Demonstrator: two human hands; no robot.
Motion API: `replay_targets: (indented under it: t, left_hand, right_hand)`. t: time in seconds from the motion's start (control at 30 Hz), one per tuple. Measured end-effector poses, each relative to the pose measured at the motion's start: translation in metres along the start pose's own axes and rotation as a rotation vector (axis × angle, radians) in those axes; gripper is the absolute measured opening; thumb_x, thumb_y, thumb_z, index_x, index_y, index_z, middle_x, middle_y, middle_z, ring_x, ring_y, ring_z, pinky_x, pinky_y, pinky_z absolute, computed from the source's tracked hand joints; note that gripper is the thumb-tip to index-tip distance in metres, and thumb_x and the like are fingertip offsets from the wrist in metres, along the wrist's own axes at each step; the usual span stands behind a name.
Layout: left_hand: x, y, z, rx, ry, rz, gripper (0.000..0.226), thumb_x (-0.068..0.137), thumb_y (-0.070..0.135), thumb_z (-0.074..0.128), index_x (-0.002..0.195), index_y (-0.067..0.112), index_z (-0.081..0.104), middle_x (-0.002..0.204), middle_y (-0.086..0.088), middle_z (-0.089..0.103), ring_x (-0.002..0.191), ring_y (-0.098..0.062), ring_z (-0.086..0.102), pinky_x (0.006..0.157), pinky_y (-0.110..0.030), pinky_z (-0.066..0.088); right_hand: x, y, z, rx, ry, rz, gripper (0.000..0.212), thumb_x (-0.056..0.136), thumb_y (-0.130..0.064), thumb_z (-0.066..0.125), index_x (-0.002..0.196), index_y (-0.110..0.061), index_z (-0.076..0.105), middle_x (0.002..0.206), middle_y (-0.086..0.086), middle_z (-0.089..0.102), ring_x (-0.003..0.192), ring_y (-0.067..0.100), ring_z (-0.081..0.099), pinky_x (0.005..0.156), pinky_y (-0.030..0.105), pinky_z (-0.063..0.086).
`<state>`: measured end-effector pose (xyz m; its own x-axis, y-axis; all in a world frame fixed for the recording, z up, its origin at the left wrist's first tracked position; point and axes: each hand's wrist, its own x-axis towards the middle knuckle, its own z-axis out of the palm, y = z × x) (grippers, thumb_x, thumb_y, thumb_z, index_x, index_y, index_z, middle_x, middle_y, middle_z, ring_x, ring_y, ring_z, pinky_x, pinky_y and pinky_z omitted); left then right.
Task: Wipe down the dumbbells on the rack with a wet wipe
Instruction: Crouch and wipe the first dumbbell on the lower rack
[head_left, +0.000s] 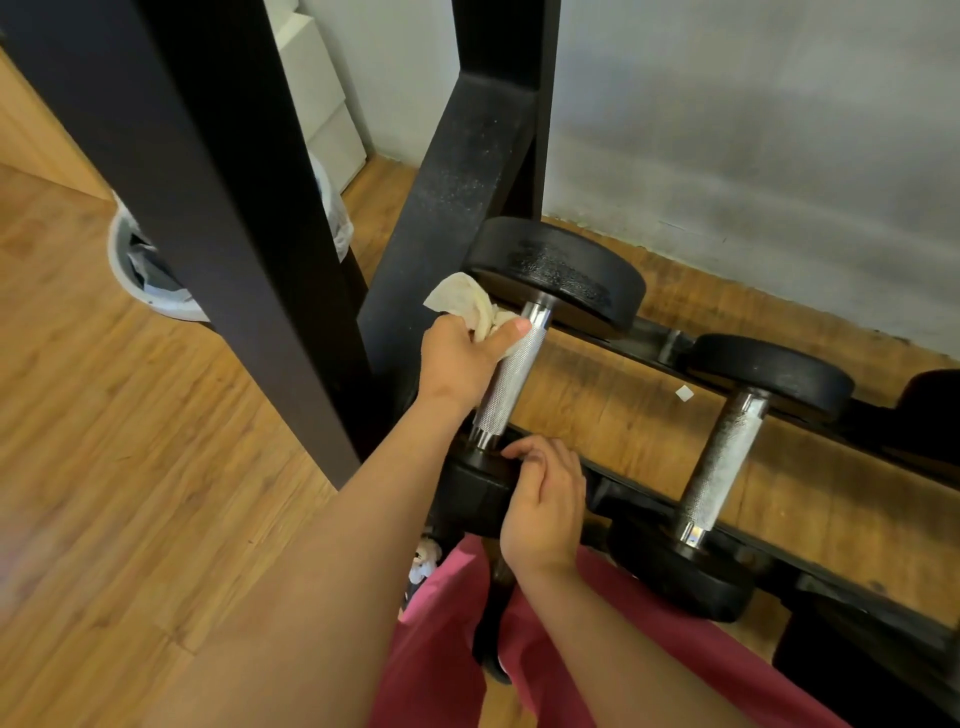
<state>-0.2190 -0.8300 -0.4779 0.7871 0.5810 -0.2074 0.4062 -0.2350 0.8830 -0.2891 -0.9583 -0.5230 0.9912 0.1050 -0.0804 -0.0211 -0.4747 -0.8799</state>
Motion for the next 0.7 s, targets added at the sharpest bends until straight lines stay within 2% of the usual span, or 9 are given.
replay_targets:
  t: [0.07, 0.17, 0.23, 0.3, 0.37, 0.47, 0.53, 0.6, 0.7]
  left_hand:
    - [0.001, -0.001, -0.002, 0.048, -0.016, 0.032, 0.053, 0.084, 0.044, 0.072, 0.076, -0.008, 0.063, 0.069, -0.022, 0.064, 0.065, -0.031, 0.063, 0.062, -0.040, 0.053]
    - [-0.005, -0.001, -0.007, 0.067, -0.182, -0.010, 0.054, 0.090, 0.048, 0.063, 0.053, 0.013, 0.042, 0.046, 0.004, 0.041, 0.042, -0.007, 0.039, 0.047, -0.021, 0.035]
    - [-0.009, -0.004, -0.008, -0.017, -0.286, -0.113, 0.045, 0.092, 0.053, 0.055, 0.066, 0.016, 0.054, 0.062, 0.008, 0.057, 0.060, -0.003, 0.054, 0.065, -0.020, 0.044]
    - [-0.010, -0.007, -0.008, -0.103, -0.265, -0.153, 0.037, 0.094, 0.047, 0.048, 0.095, 0.014, 0.064, 0.093, 0.000, 0.067, 0.090, -0.008, 0.063, 0.088, -0.027, 0.049]
    - [-0.011, -0.005, -0.010, -0.089, -0.165, -0.084, 0.028, 0.102, 0.027, 0.045, 0.080, 0.016, 0.059, 0.077, 0.005, 0.060, 0.073, 0.003, 0.057, 0.073, -0.019, 0.046]
    - [-0.010, -0.006, -0.011, 0.015, -0.052, 0.028, 0.040, 0.098, 0.016, 0.055, 0.058, 0.018, 0.048, 0.047, 0.012, 0.047, 0.045, 0.003, 0.045, 0.052, -0.013, 0.033]
    - [-0.008, -0.006, -0.011, -0.026, -0.049, 0.055, 0.011, 0.091, 0.012, 0.065, 0.082, 0.017, 0.063, 0.066, 0.013, 0.063, 0.063, 0.002, 0.059, 0.062, -0.013, 0.044]
    - [-0.007, -0.006, -0.010, -0.075, -0.003, 0.063, 0.029, 0.087, 0.011, 0.071, 0.110, 0.022, 0.058, 0.089, 0.006, 0.067, 0.078, -0.007, 0.065, 0.072, -0.019, 0.052]
    - [-0.007, -0.005, -0.009, -0.012, 0.042, 0.140, 0.029, 0.085, 0.005, 0.069, 0.097, 0.027, 0.054, 0.087, 0.001, 0.066, 0.073, -0.011, 0.065, 0.068, -0.024, 0.053]
  right_hand:
    - [0.000, -0.001, 0.000, 0.000, -0.002, -0.002, 0.038, 0.084, -0.034, 0.020, 0.077, -0.025, 0.057, 0.084, -0.013, 0.053, 0.087, 0.010, 0.048, 0.085, 0.040, 0.041]
    - [0.000, 0.000, 0.000, 0.002, 0.005, -0.010, 0.037, 0.085, -0.034, 0.021, 0.077, -0.026, 0.056, 0.083, -0.016, 0.051, 0.086, 0.008, 0.047, 0.084, 0.038, 0.041]
    - [0.001, 0.000, 0.001, 0.009, 0.009, -0.014, 0.036, 0.085, -0.033, 0.021, 0.076, -0.027, 0.055, 0.082, -0.017, 0.050, 0.086, 0.007, 0.047, 0.084, 0.036, 0.040]
    - [0.000, -0.001, 0.001, 0.013, 0.008, -0.016, 0.036, 0.084, -0.034, 0.021, 0.077, -0.027, 0.055, 0.082, -0.019, 0.050, 0.086, 0.007, 0.047, 0.084, 0.034, 0.039]
    - [0.000, -0.001, 0.001, 0.013, -0.003, -0.019, 0.036, 0.084, -0.034, 0.021, 0.077, -0.027, 0.055, 0.082, -0.018, 0.050, 0.086, 0.008, 0.048, 0.083, 0.032, 0.037]
    - [0.000, 0.001, 0.002, 0.005, -0.011, -0.018, 0.037, 0.084, -0.033, 0.021, 0.077, -0.025, 0.057, 0.085, -0.014, 0.053, 0.086, 0.010, 0.048, 0.082, 0.031, 0.036]
    - [0.000, 0.003, 0.003, -0.005, -0.016, -0.010, 0.038, 0.084, -0.033, 0.021, 0.077, -0.025, 0.058, 0.085, -0.013, 0.054, 0.086, 0.008, 0.047, 0.081, 0.028, 0.033]
    - [0.000, 0.004, 0.003, -0.009, -0.014, -0.008, 0.036, 0.084, -0.032, 0.021, 0.077, -0.026, 0.057, 0.085, -0.012, 0.055, 0.086, 0.008, 0.047, 0.080, 0.026, 0.030]
    - [0.001, 0.004, 0.003, -0.002, -0.001, -0.019, 0.037, 0.085, -0.031, 0.023, 0.077, -0.023, 0.058, 0.084, -0.010, 0.056, 0.085, 0.010, 0.048, 0.078, 0.026, 0.029]
